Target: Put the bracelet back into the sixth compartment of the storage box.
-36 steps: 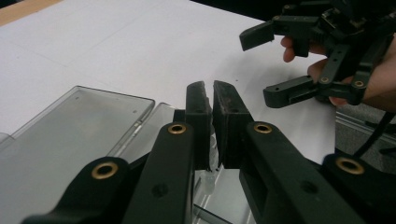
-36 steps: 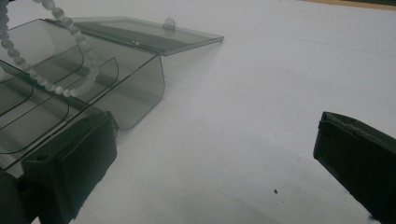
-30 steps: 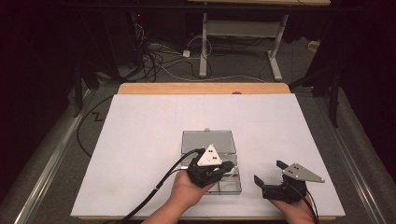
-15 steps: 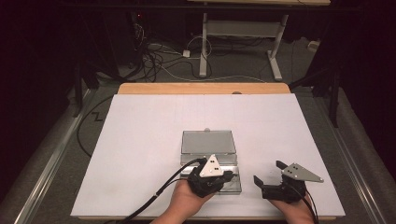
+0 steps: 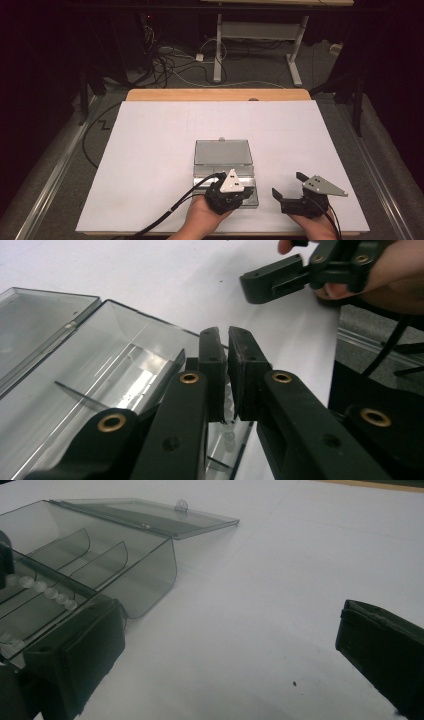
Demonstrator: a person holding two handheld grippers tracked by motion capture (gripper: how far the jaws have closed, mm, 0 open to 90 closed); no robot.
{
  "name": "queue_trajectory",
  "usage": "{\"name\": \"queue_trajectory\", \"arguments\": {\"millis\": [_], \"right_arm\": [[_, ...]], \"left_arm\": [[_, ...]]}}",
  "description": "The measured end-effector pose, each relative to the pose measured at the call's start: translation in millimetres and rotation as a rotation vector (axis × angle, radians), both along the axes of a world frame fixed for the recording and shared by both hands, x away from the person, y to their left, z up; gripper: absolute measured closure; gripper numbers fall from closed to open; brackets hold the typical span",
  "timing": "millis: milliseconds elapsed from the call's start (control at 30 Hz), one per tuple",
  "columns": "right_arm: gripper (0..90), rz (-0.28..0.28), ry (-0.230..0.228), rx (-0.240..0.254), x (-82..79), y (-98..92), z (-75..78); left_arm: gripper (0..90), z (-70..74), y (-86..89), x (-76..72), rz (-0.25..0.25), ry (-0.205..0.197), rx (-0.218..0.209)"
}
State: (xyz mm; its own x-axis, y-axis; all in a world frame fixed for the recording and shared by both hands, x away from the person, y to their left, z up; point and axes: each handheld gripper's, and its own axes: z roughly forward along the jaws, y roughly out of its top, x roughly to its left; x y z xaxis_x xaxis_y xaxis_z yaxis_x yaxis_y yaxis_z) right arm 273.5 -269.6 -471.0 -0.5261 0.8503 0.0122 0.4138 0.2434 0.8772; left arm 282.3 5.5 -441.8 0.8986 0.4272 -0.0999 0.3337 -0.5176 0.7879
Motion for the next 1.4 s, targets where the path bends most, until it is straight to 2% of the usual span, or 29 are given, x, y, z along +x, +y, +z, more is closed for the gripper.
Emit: {"name": "queue_trajectory", "arguments": {"millis": [233,433,467,600,700,800,1100,1200,1400], "right_arm": [[0.9,-0.005,0.003,0.002,0.1,-1.2,-0.3],[0.9,-0.001,0.001,-0.001,0.1,-0.4,-0.3],[0.9,-0.001,0.000,-0.002,0.1,-0.1,-0.4],[0.9,0.001,0.000,-0.004,0.3,0.2,-0.6],[0.9,-0.001,0.001,0.000,0.2,-0.6,-0.3],[0.9,-0.006,0.003,0.003,0.0,-1.3,-0.4],[0.9,-0.003,0.005,0.000,0.7,-1.8,-1.3],[0.9,-0.002,0.005,-0.001,0.7,-1.7,-1.3],[0.9,-0.004,0.006,0.000,1.3,-2.2,-2.0]], "left_arm": [[83.4,-3.5,-0.8,2.3,0.027,-0.003,0.042],[82.9,-3.7,2.3,2.8,0.032,0.001,0.025],[78.5,-4.0,3.2,3.4,0.033,0.009,0.020],[75.8,-5.0,7.7,3.7,0.034,0.013,-0.006],[69.5,-4.9,11.6,4.3,0.035,0.019,-0.007],[63.4,-3.0,17.7,4.4,0.041,0.022,-0.027],[44.4,0.3,46.4,8.4,0.059,0.011,-0.068],[42.5,-0.9,60.2,12.0,0.057,0.035,-0.114],[27.5,-5.1,83.3,16.3,0.132,0.018,-0.128]]}}
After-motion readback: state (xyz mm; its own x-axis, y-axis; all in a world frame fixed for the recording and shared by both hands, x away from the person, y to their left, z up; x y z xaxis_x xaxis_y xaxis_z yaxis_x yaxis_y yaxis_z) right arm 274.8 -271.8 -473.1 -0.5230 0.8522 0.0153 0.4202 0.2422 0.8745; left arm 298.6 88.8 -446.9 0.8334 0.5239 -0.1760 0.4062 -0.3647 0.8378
